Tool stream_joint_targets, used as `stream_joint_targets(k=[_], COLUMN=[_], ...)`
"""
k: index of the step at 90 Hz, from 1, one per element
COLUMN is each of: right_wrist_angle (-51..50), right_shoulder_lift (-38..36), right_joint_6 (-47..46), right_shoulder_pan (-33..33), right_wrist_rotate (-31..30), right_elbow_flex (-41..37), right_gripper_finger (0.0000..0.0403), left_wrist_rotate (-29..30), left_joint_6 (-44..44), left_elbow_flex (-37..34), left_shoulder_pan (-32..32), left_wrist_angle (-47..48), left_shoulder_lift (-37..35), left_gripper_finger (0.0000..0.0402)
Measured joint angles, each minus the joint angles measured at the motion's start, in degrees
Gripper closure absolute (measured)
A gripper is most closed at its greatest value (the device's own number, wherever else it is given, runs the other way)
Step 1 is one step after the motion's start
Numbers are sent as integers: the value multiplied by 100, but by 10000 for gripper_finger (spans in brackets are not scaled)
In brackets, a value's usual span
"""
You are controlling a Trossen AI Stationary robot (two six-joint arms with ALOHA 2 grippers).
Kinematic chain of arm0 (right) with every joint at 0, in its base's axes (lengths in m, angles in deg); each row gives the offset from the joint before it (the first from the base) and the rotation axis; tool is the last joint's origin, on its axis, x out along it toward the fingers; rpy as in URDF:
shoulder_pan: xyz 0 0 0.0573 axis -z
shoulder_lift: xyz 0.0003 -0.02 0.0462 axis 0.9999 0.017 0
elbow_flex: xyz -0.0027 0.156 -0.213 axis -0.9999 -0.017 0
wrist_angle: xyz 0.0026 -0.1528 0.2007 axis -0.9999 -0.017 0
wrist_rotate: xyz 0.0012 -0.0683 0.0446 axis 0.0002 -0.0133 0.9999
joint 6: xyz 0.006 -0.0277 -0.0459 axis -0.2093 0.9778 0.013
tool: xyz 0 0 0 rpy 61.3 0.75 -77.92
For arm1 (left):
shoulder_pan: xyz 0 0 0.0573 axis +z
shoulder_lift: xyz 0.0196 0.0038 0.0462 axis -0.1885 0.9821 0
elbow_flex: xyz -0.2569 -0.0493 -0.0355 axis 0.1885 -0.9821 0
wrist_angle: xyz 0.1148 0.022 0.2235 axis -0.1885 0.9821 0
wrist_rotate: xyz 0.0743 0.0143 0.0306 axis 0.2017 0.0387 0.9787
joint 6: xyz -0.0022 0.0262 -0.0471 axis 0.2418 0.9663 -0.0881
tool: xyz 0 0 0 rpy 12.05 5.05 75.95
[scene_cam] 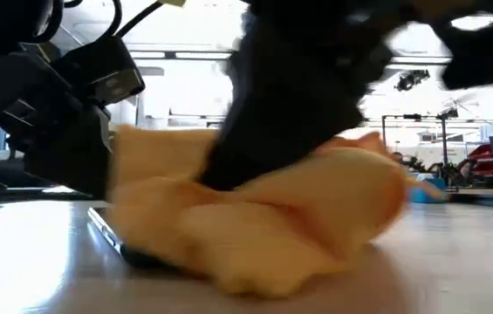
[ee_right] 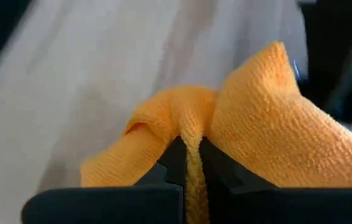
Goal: Apply microfiber cloth
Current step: Wipe the front of the blue tablet using the orange microfiber cloth
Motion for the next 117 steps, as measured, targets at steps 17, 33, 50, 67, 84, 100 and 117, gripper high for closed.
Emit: stream_joint_targets(k=[17, 33, 50, 67, 84, 100, 117], right_wrist_angle=[-1546, -1561, -54, 1014, 1363, 149, -1761], right_shoulder_lift=[-197, -224, -222, -70, 44, -53, -271], right_joint_6=[-819, -1041, -172, 603, 769, 282, -696], right_shoulder_pan=[-261, -382, -288, -60, 55, 29, -91], right_wrist_rotate=[-708, -1036, -990, -688, -55, -116, -614], right_elbow_flex=[-1, -14, -14, -12, -12, -12, -3], right_gripper_finger=[403, 403, 403, 403, 403, 403, 403], left_wrist_rotate=[-16, -16, -16, -23, -25, -29, -24], left_joint_6=[30, 37, 29, -26, -13, 66, 81], left_elbow_flex=[-10, -10, -12, -16, -16, -18, -20], left_shoulder_pan=[-2, -2, -2, 2, 2, 1, -9], left_wrist_angle=[-9, -9, -11, -17, -20, -23, -36], left_shoulder_lift=[-6, -6, -6, -6, -8, -8, -8], left_gripper_finger=[287, 287, 287, 287, 287, 287, 287])
